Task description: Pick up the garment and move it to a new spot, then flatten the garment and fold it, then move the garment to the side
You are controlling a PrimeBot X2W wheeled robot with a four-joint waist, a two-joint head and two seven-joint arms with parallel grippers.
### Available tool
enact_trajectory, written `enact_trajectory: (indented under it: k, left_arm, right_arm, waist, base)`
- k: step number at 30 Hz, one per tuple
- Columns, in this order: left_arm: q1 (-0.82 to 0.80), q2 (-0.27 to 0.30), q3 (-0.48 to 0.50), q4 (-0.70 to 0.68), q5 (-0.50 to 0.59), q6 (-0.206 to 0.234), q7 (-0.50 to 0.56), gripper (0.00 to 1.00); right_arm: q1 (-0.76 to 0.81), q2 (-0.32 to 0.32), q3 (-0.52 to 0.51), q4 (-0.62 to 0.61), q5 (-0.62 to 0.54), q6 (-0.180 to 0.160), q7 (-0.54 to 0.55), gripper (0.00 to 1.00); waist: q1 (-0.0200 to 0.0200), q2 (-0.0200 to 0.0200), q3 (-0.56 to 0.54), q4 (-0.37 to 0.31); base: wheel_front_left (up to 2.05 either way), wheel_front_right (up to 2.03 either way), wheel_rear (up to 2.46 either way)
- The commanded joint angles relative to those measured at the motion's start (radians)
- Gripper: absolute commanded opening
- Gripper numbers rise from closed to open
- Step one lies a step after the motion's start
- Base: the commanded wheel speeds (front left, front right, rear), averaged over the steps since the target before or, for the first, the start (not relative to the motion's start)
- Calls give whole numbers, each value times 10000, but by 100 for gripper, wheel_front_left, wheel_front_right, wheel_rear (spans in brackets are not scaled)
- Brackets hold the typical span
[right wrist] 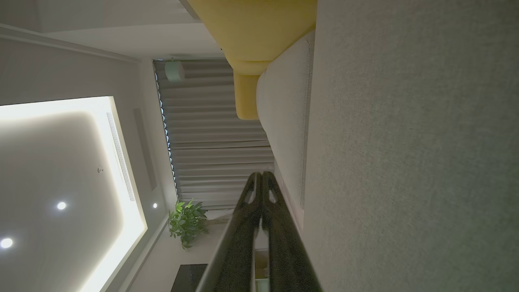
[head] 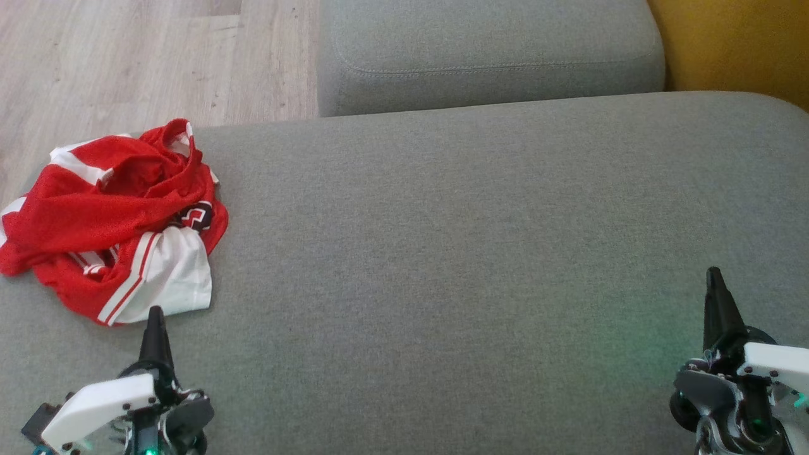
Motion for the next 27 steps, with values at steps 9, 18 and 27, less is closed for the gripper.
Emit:
enact_trajectory:
  k: [9,18,27]
  left_arm:
    - [-464,45,397,-298,-57,-69,31,0]
    - [-464,45,397,-298,-57,-69,31,0]
    - [-464,45,397,-298,-57,-69,31,0]
  right_arm:
    - [-540,-49,212,-370,-29,-7,57,0]
    - [-540,-49,212,-370,-29,-7,57,0]
    - [-540,-49,212,-370,-29,-7,57,0]
  waist:
    - [0,-1,0,0]
    - [0,-1,0,0]
    - [0,-1,0,0]
  base:
    - [0,0,0]
    - [0,0,0]
    - [0,0,0]
